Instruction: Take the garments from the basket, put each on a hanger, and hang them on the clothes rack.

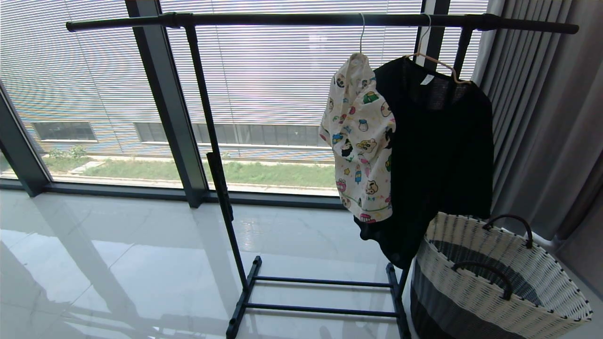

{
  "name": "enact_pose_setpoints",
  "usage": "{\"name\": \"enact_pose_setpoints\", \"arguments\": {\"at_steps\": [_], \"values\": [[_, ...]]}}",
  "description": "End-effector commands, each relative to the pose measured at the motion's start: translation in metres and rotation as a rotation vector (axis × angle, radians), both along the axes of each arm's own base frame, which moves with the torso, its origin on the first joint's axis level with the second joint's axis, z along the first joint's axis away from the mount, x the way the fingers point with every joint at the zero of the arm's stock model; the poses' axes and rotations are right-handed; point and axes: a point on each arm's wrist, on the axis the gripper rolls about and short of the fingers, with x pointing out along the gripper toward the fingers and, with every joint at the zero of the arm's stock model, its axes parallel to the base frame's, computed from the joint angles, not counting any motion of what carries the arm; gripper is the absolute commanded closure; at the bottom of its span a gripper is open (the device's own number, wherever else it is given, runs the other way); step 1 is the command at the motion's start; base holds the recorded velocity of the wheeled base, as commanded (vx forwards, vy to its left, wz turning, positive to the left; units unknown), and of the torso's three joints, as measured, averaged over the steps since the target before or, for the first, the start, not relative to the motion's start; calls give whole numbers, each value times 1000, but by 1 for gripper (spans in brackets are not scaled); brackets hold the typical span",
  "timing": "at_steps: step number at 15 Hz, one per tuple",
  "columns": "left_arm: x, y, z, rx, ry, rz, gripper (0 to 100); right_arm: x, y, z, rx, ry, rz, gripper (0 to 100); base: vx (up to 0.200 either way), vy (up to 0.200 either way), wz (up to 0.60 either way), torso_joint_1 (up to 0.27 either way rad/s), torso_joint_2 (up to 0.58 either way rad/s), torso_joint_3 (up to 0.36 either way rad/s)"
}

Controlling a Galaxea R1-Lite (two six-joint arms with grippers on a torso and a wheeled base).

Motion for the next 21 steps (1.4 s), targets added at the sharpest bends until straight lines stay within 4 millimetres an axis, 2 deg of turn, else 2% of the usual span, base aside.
{"name": "enact_pose_setpoints", "arguments": {"at_steps": [1, 21], "values": [[0, 0, 0, 0, -2, 0, 0, 0, 0, 0, -1, 0, 1, 0, 0, 0, 0, 0, 0, 0], [0, 0, 0, 0, -2, 0, 0, 0, 0, 0, 12, 0, 0, 0, 0, 0, 0, 0, 0, 0]]}}
